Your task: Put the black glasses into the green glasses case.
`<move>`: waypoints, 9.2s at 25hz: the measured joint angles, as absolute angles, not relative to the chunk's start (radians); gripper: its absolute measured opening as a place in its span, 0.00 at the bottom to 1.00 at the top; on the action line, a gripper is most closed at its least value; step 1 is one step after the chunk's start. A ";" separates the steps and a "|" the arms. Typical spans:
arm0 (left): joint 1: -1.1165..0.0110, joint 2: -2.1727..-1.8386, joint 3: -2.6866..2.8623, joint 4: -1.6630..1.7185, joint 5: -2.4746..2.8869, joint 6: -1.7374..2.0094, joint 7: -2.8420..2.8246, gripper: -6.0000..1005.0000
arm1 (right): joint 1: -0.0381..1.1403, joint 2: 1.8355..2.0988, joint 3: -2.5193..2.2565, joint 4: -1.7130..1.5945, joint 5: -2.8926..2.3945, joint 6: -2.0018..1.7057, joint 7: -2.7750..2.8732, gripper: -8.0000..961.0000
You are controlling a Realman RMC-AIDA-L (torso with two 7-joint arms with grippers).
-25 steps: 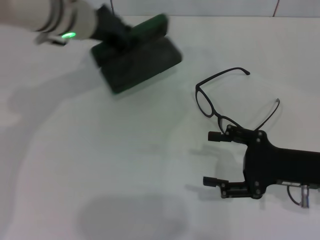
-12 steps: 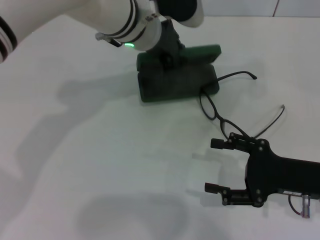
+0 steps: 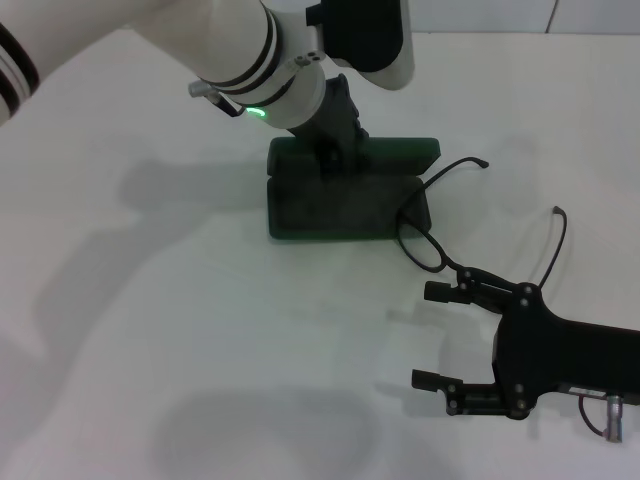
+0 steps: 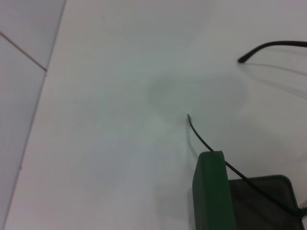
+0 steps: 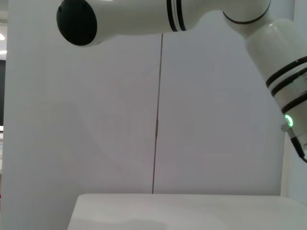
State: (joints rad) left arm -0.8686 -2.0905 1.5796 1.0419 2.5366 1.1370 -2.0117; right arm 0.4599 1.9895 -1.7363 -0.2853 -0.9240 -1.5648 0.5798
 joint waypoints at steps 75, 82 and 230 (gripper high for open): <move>-0.391 -2.088 1.359 0.478 0.824 1.281 -0.893 0.78 | 0.568 2.026 -1.650 -1.194 -2.232 -1.170 2.211 0.52; -0.386 -2.086 1.359 0.477 0.824 1.281 -0.894 0.78 | 0.571 2.025 -1.652 -1.208 -2.280 -1.186 2.272 0.47; -0.685 -2.088 1.088 0.481 1.428 1.535 -1.421 0.71 | 0.489 2.027 -1.485 -0.388 -1.097 -1.593 0.364 0.13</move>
State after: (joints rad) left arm -0.6854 -2.0880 1.0878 0.4807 1.4283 1.5354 -1.4215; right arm 0.4893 2.0266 -1.4854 -0.3879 -1.0973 -1.5933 0.3638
